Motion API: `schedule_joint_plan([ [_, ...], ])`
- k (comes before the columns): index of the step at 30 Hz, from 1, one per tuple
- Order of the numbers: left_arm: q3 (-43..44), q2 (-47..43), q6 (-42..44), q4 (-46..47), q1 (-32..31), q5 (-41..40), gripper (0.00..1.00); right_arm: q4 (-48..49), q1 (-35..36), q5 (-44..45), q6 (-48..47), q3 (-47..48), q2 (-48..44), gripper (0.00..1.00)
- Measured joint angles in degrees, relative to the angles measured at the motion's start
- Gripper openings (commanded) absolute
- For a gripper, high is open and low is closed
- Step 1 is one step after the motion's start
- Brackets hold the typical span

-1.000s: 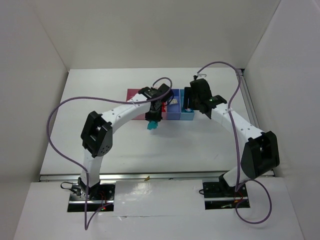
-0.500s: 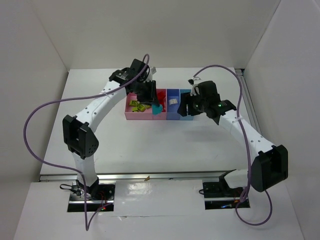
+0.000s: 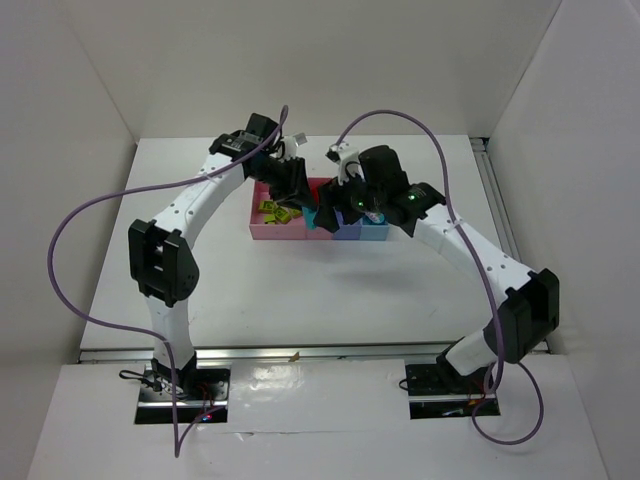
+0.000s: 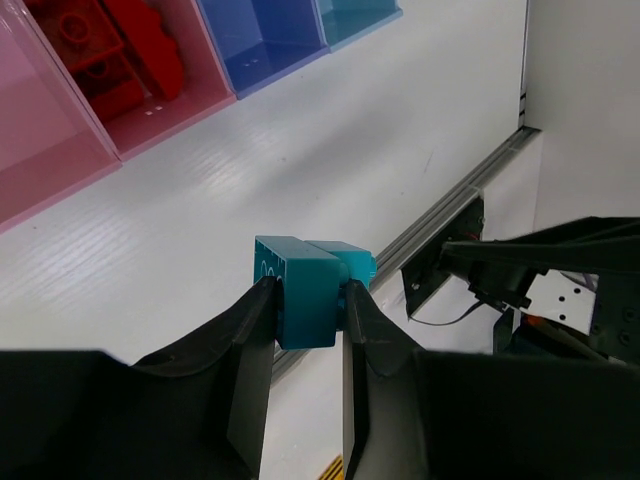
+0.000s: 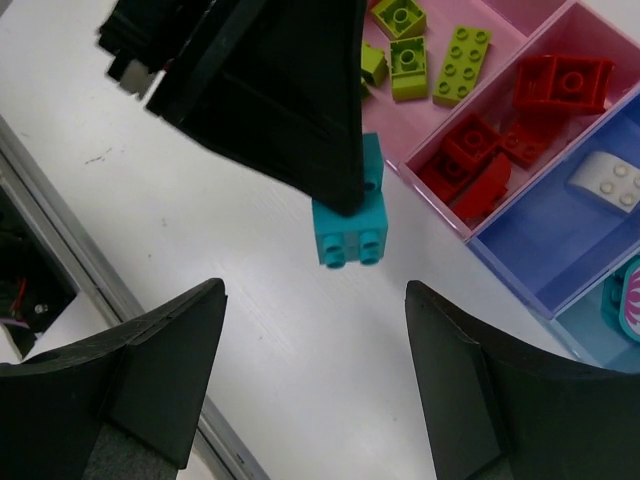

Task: Sort the legos into containers by color

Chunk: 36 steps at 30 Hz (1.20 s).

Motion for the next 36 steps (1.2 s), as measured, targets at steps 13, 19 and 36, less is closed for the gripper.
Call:
schedule_joint_plan([
  [13, 0.1, 0.0, 1.1, 0.0, 0.6, 2.6, 0.00, 1.3, 1.9, 4.7, -0.9, 0.9, 6.2, 0.62],
  [19, 0.1, 0.0, 1.4, 0.1, 0.6, 3.3, 0.00, 3.4, 1.9, 5.1, -0.8, 0.9, 6.4, 0.54],
  [36, -1.1, 0.0, 2.4, 0.7, 1.7, 4.1, 0.00, 6.1, 2.4, 5.6, 0.4, -0.7, 6.6, 0.11],
])
